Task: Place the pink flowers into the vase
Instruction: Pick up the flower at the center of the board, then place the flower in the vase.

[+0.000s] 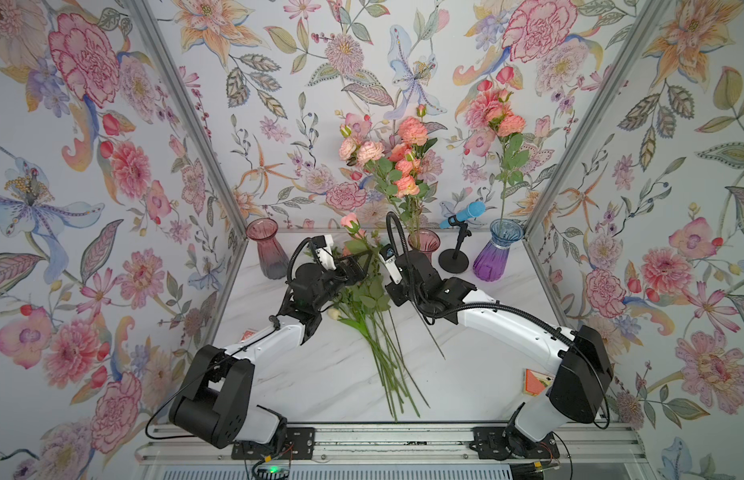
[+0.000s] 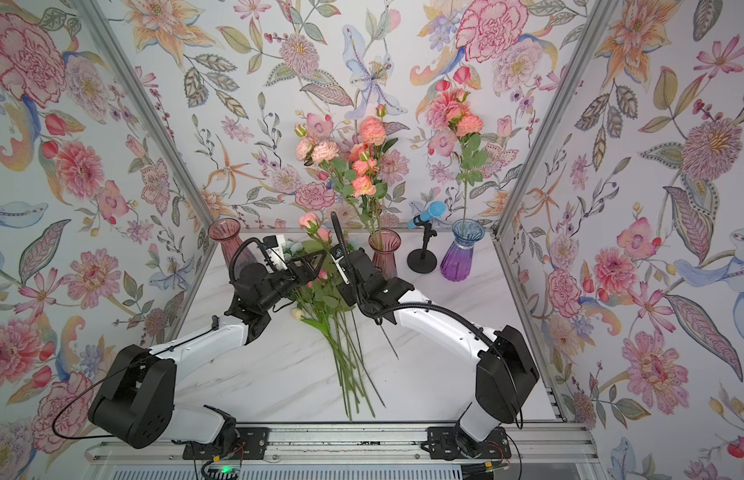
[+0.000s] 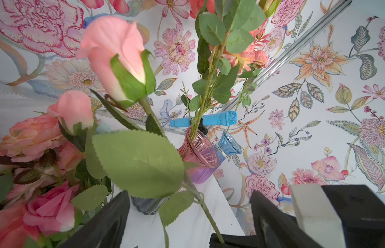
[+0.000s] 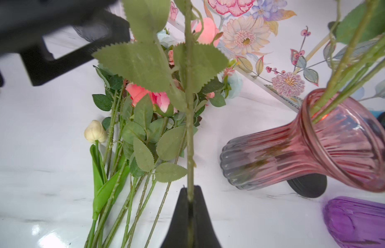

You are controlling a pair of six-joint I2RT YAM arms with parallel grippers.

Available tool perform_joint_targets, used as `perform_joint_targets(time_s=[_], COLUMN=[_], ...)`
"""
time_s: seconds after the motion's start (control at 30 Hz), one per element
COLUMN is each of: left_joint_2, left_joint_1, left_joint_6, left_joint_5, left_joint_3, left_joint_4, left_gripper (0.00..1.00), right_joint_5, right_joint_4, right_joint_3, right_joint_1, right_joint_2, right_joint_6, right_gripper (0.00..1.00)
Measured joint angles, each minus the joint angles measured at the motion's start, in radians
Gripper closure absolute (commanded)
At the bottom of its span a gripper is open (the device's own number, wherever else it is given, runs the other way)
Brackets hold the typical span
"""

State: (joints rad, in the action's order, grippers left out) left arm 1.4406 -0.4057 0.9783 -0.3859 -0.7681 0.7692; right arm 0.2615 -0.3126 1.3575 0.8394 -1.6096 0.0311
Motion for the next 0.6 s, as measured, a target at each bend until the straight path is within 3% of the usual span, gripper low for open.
perform_joint_targets(time_s=[0.4,0.6], left_joint_2=[0.060,0.060], left_joint_1=[0.000,0.000], left_joint_6=[0.043,0.053], left_joint_5=[-0.031,-0.038], left_joint_3=[0.000,0.000], left_joint_4=[0.079,0.090], left_gripper=[0.28,0.47], right_joint_5=[-0.094,-0.114], right_joint_4=[0.072,0.095], right_joint_3=[-0.034,-0.057], right_joint_1=[0.024,0.032], right_joint_2=[0.031,0.032], right_joint_6=[-0.011,-0.011], right_gripper=[0.98,0.98])
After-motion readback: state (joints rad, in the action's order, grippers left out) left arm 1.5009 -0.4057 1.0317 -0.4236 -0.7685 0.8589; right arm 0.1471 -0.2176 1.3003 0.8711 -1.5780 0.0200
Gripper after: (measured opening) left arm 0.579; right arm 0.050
